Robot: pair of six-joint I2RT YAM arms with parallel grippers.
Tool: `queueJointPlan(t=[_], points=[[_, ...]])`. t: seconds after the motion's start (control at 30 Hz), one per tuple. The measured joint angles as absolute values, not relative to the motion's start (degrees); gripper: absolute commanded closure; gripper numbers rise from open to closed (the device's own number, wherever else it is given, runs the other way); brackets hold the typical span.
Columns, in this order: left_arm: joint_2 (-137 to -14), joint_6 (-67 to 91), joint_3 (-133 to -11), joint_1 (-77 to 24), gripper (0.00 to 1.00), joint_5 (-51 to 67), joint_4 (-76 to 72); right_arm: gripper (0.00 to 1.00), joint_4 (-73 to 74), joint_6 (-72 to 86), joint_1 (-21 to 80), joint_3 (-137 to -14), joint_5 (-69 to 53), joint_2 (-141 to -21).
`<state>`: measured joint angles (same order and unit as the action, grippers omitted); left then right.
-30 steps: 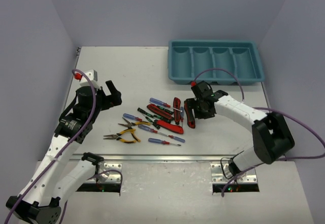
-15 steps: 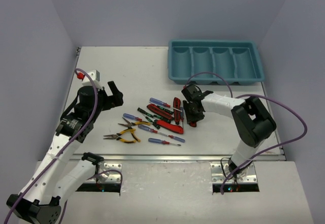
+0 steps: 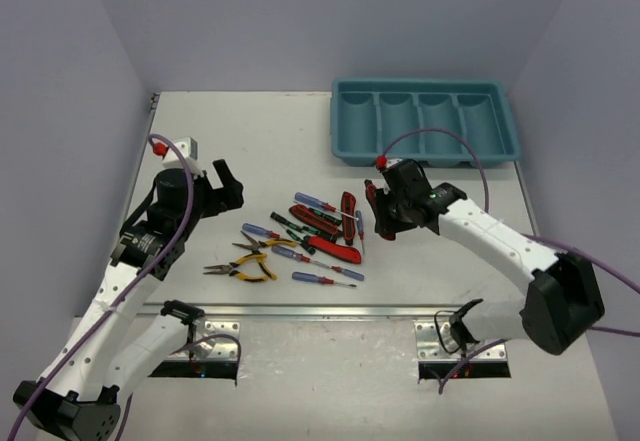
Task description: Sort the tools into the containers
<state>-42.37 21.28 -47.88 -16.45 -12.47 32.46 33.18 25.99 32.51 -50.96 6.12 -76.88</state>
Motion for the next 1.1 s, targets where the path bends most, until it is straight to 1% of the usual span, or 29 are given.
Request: queueJointPlan(t=[0.07, 0.13, 0.27, 0.33, 0.43, 0.6, 0.63, 0.7, 0.77, 0.8, 0.83, 0.87, 0.97, 1.03, 1.1], points=[[-42.4, 21.3, -47.9, -16.4, 0.00, -12.5, 32.4, 1.00, 34.7, 25.4, 32.4, -52.1, 5.1, -73.6], [-42.4, 21.3, -47.9, -16.4, 0.00, -12.5, 32.4, 1.00, 36.2, 24.8, 31.8, -55.6, 4.3, -74.1], [-42.2, 21.3, -47.9, -16.4, 0.00, -12.7, 32.4, 1.00, 35.7, 24.2, 27.2, -66.3, 2.5, -81.2], [-42.1, 21.3, -47.9, -16.4, 0.00, -12.9, 32.4, 1.00, 36.9, 24.3, 24.6, -74.0, 2.4, -87.8], [-42.1, 21.3, -47.9, -16.4, 0.00, -12.9, 32.4, 1.00, 37.2, 24.9, 22.1, -88.2, 2.9, -100.7], [-42.0, 21.3, -47.9, -16.4, 0.00, -13.0, 32.4, 1.00, 38.6, 25.9, 20.9, -111.0, 4.9, -120.5], [-42.0, 21.3, -47.9, -16.4, 0.00, -13.0, 32.4, 0.96, 38.5, 26.0, 20.9, -114.1, 5.3, -123.4], [-42.0, 21.3, -47.9, -16.4, 0.00, -13.0, 32.4, 0.79, 40.1, 25.9, 20.9, -118.8, 6.7, -127.9], [-41.9, 21.3, -47.9, -16.4, 0.00, -13.0, 32.4, 0.74, 40.3, 25.8, 20.9, -122.1, 7.7, -131.5], [-41.9, 21.3, -47.9, -16.4, 0.00, -13.0, 32.4, 0.63, 40.7, 25.7, 20.9, -123.3, 8.1, -132.9], [-41.9, 21.3, -47.9, -16.4, 0.00, -13.0, 32.4, 0.45, 41.0, 25.6, 20.9, -124.2, 8.4, -134.1], [-41.9, 21.3, -47.9, -16.4, 0.00, -12.9, 32.4, 0.37, 41.4, 25.5, 20.9, -124.9, 8.5, -135.0], [-41.9, 21.3, -47.9, -16.4, 0.00, -12.9, 32.4, 0.30, 42.3, 24.9, 20.9, -125.6, 9.4, -135.5], [-41.9, 21.3, -47.9, -16.4, 0.00, -12.9, 32.4, 0.23, 42.4, 24.5, 20.9, -125.7, 10.2, -134.7], [-41.9, 21.3, -47.9, -16.4, 0.00, -12.9, 32.4, 0.23, 42.6, 23.9, 20.9, -125.6, 10.9, -132.9]])
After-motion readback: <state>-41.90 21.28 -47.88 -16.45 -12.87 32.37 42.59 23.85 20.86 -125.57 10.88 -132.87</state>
